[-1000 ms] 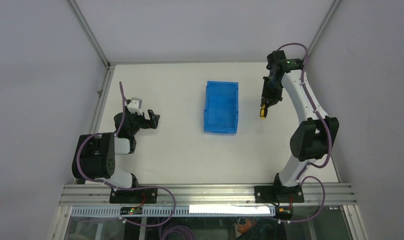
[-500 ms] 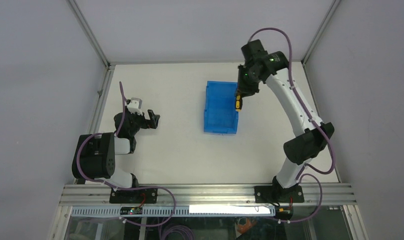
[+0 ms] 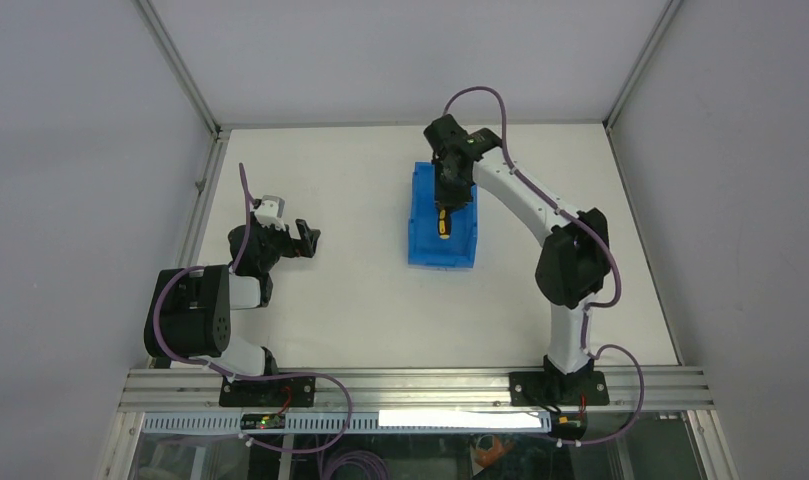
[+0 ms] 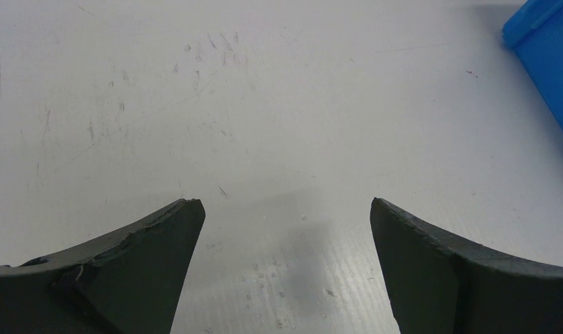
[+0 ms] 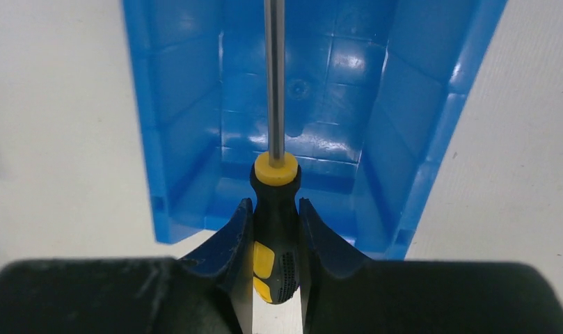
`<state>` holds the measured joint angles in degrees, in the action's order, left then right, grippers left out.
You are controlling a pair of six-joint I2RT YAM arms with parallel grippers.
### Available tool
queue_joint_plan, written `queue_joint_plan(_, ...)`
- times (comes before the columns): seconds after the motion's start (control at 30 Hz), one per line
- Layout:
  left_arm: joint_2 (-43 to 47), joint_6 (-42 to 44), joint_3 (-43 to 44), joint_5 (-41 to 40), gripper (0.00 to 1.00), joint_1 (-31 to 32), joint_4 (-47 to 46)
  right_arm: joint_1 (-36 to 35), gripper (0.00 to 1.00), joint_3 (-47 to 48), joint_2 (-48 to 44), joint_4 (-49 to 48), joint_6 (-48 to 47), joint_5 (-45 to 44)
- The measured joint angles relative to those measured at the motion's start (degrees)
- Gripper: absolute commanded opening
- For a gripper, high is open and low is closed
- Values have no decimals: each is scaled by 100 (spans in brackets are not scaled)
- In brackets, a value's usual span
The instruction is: Put the screwdriver in the bin
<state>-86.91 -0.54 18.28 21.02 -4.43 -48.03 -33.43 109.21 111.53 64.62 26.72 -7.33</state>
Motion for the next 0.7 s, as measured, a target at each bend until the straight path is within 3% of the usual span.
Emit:
queue_joint_plan(0.23,0,0,0,0,99,0,0,-81,2,-1078,507,-787,144,-160)
queue_joint_plan(0.43,0,0,0,0,99,0,0,-256,14,-1241,1008,-1211,254,-479)
queue_joint_plan(0.7,0,0,0,0,99,0,0,-402,41,-1340,1082,-1458,428,-922)
